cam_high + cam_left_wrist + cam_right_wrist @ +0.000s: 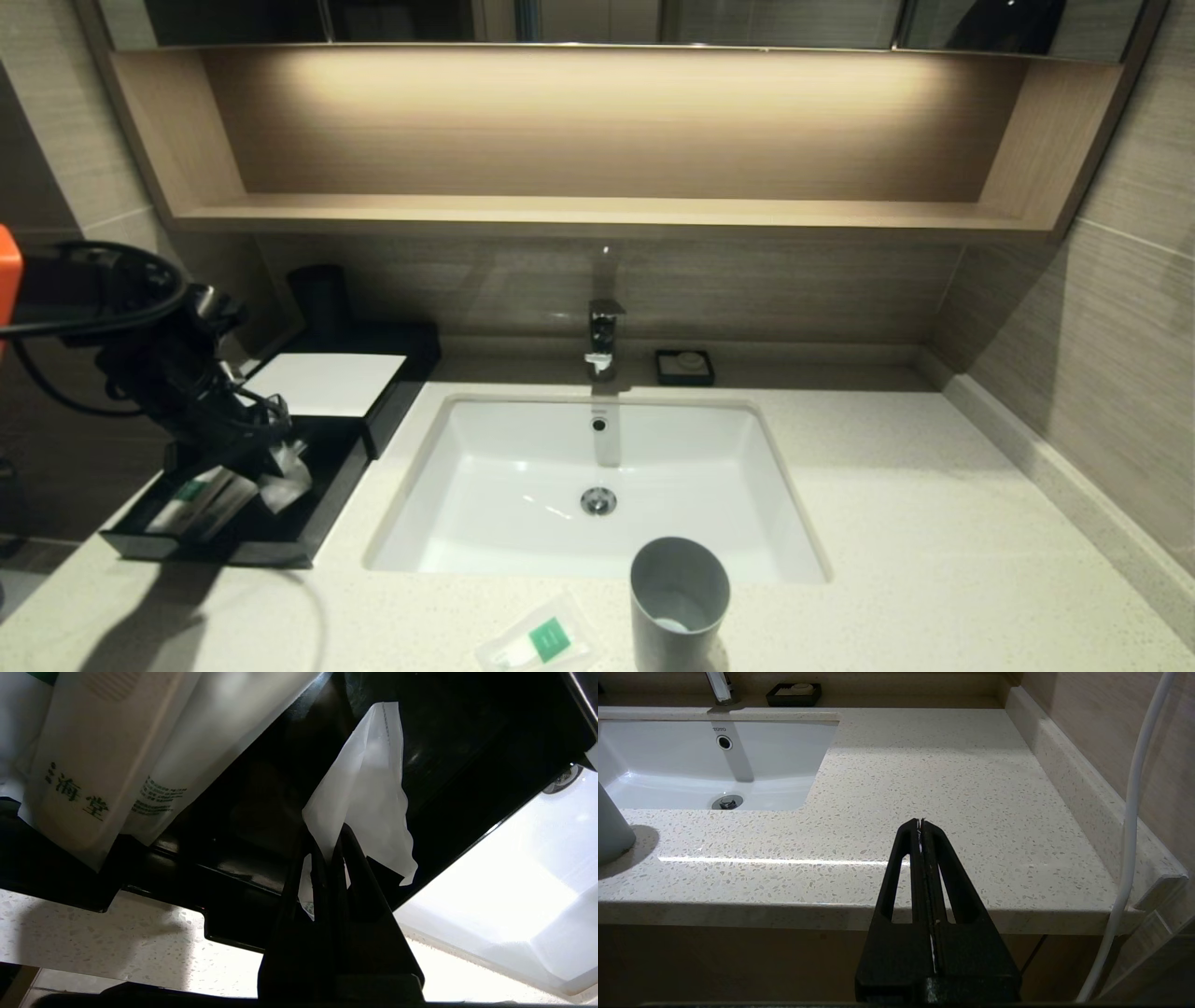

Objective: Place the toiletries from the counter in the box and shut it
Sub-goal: Place the bathroom toiletry into the drawer

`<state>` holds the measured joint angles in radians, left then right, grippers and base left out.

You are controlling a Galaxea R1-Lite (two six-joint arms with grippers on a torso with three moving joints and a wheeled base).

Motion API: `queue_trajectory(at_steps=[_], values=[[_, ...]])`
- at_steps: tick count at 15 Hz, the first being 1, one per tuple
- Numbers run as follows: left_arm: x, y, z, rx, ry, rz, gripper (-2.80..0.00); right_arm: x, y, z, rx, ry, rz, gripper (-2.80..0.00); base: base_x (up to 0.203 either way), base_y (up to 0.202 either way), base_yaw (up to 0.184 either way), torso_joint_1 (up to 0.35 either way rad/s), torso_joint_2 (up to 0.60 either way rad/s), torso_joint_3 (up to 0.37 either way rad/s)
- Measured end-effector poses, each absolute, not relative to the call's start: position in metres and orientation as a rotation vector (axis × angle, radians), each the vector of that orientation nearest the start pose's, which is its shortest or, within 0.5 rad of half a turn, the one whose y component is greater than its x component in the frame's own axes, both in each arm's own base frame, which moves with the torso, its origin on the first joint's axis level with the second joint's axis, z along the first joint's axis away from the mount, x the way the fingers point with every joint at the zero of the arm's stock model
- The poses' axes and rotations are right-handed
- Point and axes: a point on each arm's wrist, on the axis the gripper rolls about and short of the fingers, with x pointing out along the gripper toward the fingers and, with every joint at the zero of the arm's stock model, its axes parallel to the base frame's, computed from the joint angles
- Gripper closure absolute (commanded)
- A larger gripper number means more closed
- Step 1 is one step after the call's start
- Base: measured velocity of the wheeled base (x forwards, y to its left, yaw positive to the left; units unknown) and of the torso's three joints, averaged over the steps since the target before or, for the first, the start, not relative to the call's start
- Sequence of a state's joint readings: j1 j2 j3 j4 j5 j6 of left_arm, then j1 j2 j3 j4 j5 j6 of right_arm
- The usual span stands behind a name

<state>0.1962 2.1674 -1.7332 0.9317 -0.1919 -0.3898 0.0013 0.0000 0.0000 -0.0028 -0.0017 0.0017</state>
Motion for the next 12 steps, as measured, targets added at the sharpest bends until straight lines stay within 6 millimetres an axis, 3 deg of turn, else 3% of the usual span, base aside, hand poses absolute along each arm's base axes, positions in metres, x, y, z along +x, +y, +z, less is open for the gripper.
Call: queue_trajectory(at_steps=[2,3,8,12], values=[[0.375,0.07,0.141,-0.602,1.337,0.276,0.0,-0.023,0.0,0.076,0.002,-0.003,0.0,0.0,0.0,0.0,0.0,0.0,0.0,0.0],[0.375,0.071,0.14,-0.602,1.34,0.277,-2.8,-0.023,0.0,0.076,0.002,-0.003,0.0,0.0,0.0,0.0,0.0,0.0,0.0,0.0],[0.375,0.073,0.14,-0.61,1.341,0.282,-2.8,-0.023,0.0,0.076,0.002,-0.002,0.0,0.0,0.0,0.0,0.0,0.0,0.0,0.0],[0.368,0.072,0.153,-0.613,1.331,0.277,-2.8,-0.023,0.0,0.076,0.002,-0.003,0.0,0.0,0.0,0.0,0.0,0.0,0.0,0.0]])
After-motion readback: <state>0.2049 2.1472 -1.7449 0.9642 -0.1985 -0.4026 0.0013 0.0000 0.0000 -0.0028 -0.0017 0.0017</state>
